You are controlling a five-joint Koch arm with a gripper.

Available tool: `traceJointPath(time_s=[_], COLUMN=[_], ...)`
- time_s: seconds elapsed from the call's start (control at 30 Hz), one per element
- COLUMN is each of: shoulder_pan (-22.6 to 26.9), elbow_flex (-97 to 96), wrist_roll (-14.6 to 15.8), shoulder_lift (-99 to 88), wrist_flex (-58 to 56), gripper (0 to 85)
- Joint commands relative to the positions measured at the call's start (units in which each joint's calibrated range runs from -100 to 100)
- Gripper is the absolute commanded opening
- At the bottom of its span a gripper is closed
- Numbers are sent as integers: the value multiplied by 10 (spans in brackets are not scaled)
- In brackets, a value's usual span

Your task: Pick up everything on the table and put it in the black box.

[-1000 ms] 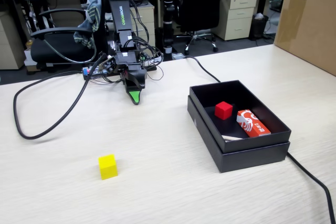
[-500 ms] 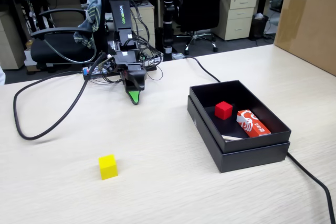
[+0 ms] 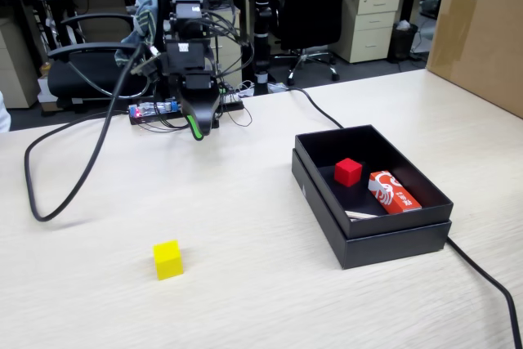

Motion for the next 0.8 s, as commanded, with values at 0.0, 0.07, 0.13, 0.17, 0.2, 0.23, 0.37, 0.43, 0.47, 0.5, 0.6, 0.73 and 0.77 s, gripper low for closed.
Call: traceJointPath(time_s=[0.0, 0.07, 0.13, 0.17, 0.2, 0.23, 0.37, 0.43, 0.47, 0.5, 0.6, 0.73, 0.77], shoulder_pan=[-9, -16, -24, -27, -32, -37, -44, -46, -47, -48, -50, -50, -49], elbow_flex=[140, 235, 341, 380, 425, 491, 628, 667, 684, 700, 755, 787, 791], wrist_roll=[0, 0, -1, -2, -2, -3, -12, -14, -15, -15, -20, -24, -25], shoulder_lift=[97, 185, 290, 329, 378, 451, 637, 700, 730, 758, 852, 903, 909], wrist_flex=[-85, -94, -94, -94, -93, -93, -93, -93, -93, -93, -93, -93, -93], gripper=[475, 473, 473, 473, 473, 473, 472, 472, 472, 472, 472, 471, 471])
